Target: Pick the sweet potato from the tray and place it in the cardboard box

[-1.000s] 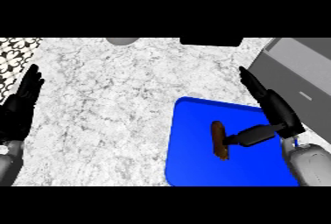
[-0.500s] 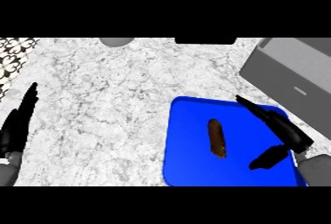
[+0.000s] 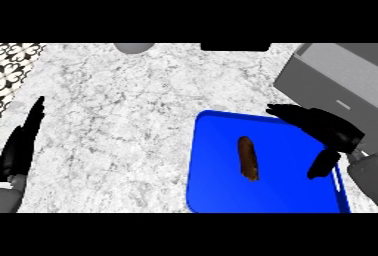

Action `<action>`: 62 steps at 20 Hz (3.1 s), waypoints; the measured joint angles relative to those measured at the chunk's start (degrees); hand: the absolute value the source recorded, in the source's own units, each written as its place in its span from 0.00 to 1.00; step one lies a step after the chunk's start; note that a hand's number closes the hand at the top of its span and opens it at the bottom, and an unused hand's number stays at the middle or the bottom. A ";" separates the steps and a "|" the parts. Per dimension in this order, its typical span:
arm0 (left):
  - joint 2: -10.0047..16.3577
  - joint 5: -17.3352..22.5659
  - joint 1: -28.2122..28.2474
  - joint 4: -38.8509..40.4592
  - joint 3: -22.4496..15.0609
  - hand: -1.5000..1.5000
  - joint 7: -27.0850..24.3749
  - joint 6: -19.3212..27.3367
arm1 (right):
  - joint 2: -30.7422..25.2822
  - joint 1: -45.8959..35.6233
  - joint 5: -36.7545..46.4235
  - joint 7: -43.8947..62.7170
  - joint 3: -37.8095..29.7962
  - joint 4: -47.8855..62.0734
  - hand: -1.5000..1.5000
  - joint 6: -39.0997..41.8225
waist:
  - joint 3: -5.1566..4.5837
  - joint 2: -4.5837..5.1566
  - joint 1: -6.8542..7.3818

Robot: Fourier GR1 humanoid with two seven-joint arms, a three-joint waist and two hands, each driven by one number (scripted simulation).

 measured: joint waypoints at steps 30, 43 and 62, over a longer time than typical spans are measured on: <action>-5.05 -7.02 0.43 0.43 7.63 0.50 0.72 -5.50 | 20.66 -9.75 25.26 17.70 7.03 9.67 0.00 22.39 | 0.06 -0.04 -0.89; -8.21 -10.74 0.82 -0.08 10.95 0.50 0.44 -7.41 | 26.54 -6.09 29.00 17.81 4.37 2.73 0.00 29.39 | 0.07 -0.08 -0.99; -10.22 -13.77 1.90 -3.33 14.26 0.50 1.92 -10.80 | 29.65 -5.83 43.42 14.03 5.05 11.60 1.00 10.88 | -0.03 -0.71 -0.49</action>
